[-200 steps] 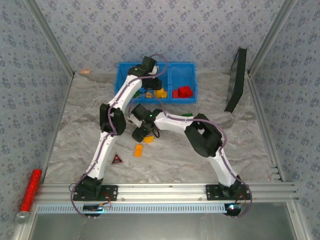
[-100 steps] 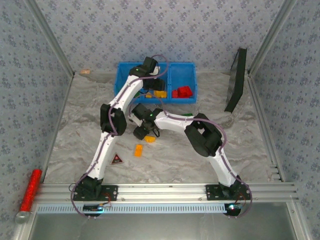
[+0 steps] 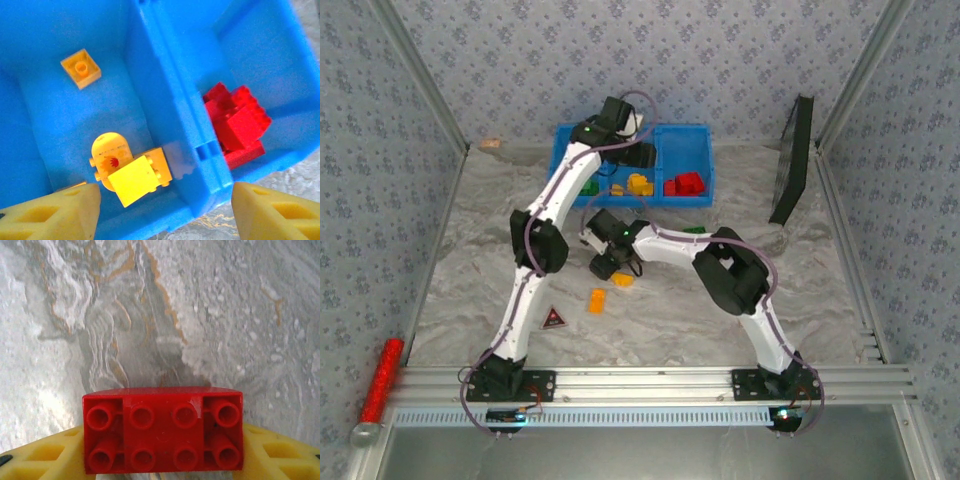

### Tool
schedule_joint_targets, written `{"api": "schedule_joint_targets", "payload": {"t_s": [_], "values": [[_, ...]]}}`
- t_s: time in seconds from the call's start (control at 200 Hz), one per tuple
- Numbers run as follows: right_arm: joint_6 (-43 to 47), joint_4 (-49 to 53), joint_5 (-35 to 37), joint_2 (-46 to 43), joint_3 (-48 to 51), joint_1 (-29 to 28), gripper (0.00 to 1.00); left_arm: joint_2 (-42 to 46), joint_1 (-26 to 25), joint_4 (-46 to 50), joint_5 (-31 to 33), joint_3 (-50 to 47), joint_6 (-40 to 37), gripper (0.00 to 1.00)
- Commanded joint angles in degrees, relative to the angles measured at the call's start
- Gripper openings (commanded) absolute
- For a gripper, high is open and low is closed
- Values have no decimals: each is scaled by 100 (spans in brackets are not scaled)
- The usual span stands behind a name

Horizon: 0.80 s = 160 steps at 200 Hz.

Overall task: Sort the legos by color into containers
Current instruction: Pick up the lego from the center of the table, then place the lego in the container.

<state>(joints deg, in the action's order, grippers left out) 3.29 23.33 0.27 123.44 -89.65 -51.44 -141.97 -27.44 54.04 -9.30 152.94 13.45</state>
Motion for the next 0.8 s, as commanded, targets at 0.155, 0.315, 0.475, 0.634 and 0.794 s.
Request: {"api": "schedule_joint_targets", "payload": {"t_s": [0.155,0.315,0.475,0.634,0.794], "values": [[-127,34,-25,-1085,470,244,52,921,103,105,-168,87,-234,74],[-181,58,-128,-1639,729,484,50,1156,169,282,-177,86,-310,74],[-284,134,-188,-2257,948,979,50,1467,178,642,-49,-96,-504,75],[-311,215,-136,-2580,936,1665,50,2279,151,494,238,-1373,-622,76],[-320,374,-79,-2393,564,2344,49,3420,143,4,471,-3101,-568,77]]}}
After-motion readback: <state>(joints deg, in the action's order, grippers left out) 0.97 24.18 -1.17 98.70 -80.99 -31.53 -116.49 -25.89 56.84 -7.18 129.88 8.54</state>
